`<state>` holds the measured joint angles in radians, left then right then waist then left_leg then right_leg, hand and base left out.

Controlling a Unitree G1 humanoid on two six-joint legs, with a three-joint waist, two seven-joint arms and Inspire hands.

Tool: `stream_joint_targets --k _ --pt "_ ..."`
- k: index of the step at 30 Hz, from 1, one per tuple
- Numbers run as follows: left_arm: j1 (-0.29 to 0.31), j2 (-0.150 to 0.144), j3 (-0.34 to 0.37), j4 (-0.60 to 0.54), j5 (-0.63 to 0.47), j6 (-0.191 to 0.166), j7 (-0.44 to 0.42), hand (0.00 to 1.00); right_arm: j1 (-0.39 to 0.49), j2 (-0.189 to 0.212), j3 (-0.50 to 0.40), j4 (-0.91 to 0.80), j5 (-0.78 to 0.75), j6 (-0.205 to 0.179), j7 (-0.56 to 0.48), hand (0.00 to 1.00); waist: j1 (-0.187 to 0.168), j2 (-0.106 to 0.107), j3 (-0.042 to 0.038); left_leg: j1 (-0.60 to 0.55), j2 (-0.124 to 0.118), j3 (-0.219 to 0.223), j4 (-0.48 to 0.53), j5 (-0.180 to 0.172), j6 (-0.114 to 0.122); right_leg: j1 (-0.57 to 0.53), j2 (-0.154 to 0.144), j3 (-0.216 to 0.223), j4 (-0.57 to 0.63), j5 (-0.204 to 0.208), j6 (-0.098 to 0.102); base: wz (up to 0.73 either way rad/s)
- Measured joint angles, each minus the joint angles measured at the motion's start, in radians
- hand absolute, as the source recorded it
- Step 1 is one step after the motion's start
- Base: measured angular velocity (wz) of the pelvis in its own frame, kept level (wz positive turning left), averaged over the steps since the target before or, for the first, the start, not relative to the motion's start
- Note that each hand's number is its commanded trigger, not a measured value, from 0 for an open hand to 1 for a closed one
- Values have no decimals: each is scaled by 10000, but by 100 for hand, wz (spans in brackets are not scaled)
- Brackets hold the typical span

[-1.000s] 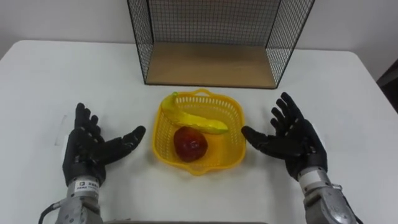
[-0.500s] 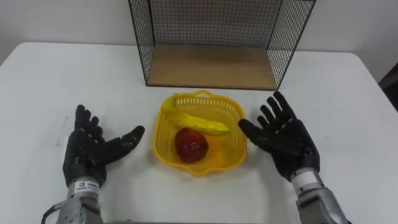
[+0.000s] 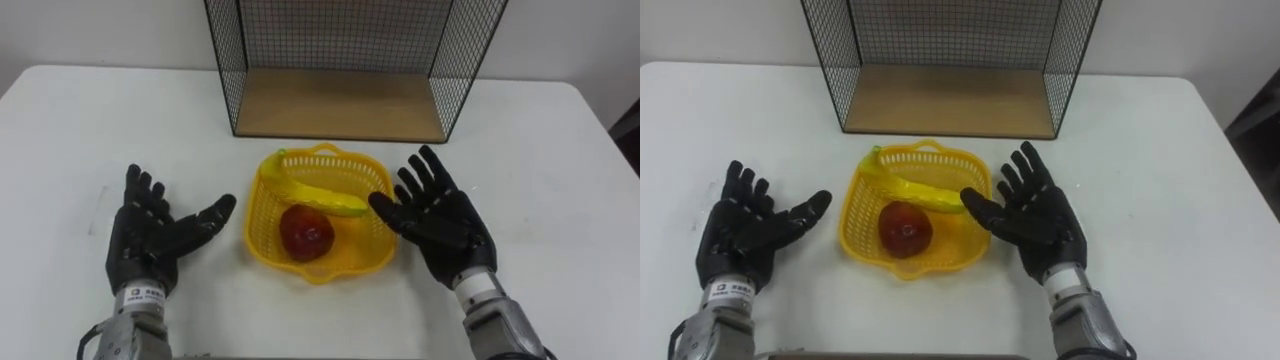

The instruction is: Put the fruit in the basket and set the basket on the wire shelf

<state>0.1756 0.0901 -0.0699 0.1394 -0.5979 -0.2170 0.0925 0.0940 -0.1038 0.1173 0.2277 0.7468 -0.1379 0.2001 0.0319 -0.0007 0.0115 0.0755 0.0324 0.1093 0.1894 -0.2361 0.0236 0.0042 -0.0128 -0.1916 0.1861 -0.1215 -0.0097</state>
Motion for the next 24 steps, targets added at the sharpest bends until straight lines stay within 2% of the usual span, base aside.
stream_joint_targets --k 6,8,13,24 --pt "-104 17 -760 -109 33 103 -673 0 -70 -20 406 3 -7 -14 243 0 -67 55 28 -11 0 10 21 0 0 -7 -10 -6 -6 0 1 0" --pt "-112 11 -1097 -160 41 204 -943 0 -70 -22 483 11 -11 -13 359 0 -128 115 64 -8 -1 17 5 0 1 -14 -8 -1 -3 1 3 0" --pt "-112 16 -1212 -205 47 305 -1142 0 -69 -51 574 363 -19 -12 437 0 -274 189 67 -1 23 59 -50 1 -3 -48 20 2 15 5 -5 -1" --pt "-113 131 -1414 -238 44 376 -1445 0 -71 -55 596 406 -7 -20 439 0 -289 176 49 -94 36 254 54 3 -5 -242 18 115 67 20 -20 -5"
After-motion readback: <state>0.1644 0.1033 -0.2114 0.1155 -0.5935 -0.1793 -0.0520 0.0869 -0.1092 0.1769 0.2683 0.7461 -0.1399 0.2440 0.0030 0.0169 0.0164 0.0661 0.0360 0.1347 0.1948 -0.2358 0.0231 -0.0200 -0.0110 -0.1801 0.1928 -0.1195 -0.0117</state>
